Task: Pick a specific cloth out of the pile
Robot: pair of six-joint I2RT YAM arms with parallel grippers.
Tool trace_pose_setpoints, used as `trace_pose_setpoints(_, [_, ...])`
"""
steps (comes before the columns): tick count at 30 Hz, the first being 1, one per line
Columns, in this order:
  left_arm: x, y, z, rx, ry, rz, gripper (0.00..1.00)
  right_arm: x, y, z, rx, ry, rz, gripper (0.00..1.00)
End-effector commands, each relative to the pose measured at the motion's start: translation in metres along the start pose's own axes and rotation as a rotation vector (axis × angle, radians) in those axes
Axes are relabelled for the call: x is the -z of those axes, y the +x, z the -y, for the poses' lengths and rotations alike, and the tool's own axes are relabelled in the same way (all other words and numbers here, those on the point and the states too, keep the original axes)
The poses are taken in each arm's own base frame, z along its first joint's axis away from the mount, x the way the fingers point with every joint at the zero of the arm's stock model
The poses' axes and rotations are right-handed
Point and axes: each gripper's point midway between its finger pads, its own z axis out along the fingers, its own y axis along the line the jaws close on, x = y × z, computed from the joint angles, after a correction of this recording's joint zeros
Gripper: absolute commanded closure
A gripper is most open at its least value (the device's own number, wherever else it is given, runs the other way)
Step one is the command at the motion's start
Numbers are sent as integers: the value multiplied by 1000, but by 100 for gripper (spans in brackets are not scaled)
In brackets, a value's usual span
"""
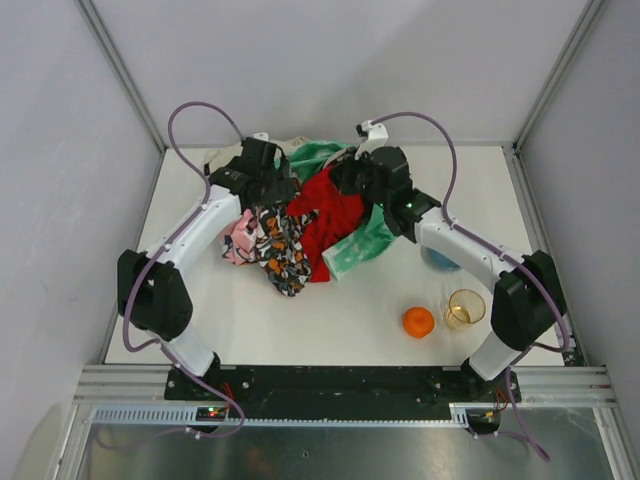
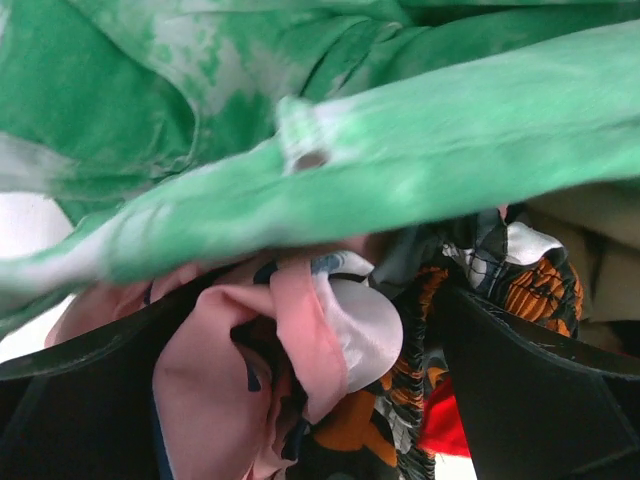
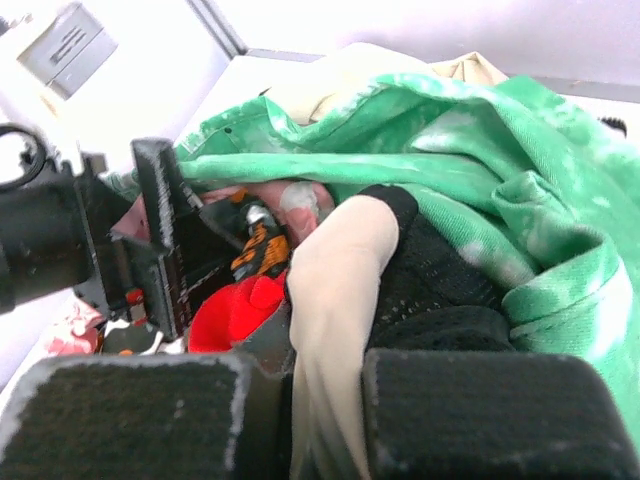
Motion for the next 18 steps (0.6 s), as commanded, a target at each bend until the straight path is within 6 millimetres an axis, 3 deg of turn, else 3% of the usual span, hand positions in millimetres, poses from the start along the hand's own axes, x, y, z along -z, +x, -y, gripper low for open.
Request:
trace_pose_setpoints(1, [13, -18, -2, 58, 23, 74, 0, 9, -122, -10, 13, -53, 256, 100])
trace_pose_setpoints(6, [10, -13, 1, 56, 44, 65, 0, -59, -108, 35, 2, 18, 100, 100])
trace_pose_setpoints(9, [4, -9, 4, 52, 52, 50, 0, -100, -75, 68, -41, 65, -17, 100])
trace_pose_setpoints(11, [-1, -6, 5, 47, 56, 39, 0, -124, -38, 94, -70, 102, -93, 100])
trace_pose_setpoints(14, [-9, 1, 8, 38, 64, 15, 0, -142, 1, 124, -95, 156, -172, 97])
trace_pose_setpoints(18, [-19, 8, 10, 30, 66, -9, 0, -141, 28, 142, -95, 187, -264, 79])
